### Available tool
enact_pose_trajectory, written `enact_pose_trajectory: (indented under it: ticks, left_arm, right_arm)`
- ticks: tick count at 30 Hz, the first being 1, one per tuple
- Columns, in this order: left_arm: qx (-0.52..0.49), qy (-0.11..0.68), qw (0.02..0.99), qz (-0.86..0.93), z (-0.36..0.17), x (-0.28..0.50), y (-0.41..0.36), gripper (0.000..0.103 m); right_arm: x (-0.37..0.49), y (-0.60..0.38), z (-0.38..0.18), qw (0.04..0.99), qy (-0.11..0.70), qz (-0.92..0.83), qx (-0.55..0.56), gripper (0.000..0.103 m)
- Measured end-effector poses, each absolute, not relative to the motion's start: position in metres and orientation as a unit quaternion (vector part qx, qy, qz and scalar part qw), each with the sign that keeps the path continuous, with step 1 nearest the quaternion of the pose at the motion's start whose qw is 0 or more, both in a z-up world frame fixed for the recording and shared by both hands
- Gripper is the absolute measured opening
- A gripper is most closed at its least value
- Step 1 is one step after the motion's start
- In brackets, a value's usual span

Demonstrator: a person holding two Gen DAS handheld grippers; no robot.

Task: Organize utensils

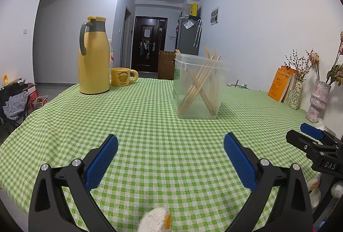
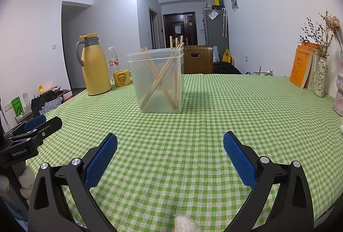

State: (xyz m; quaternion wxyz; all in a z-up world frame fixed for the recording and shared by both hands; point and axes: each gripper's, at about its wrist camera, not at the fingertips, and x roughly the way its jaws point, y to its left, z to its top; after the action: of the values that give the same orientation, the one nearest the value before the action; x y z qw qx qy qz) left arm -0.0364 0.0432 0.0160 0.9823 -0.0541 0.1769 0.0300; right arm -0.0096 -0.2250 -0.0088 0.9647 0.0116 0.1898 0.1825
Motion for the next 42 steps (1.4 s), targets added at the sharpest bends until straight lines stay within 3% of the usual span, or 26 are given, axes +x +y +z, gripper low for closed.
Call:
enact_pose_trajectory:
  ticks: [42]
  left_arm:
    - [-0.054, 0.169, 0.984, 0.027, 0.0219, -0.0432, 0.0397, 0.096]
  right_arm:
    - [-0.0123, -0.2243, -0.0020, 0.966, 0.183, 0.182, 0.008, 0.095]
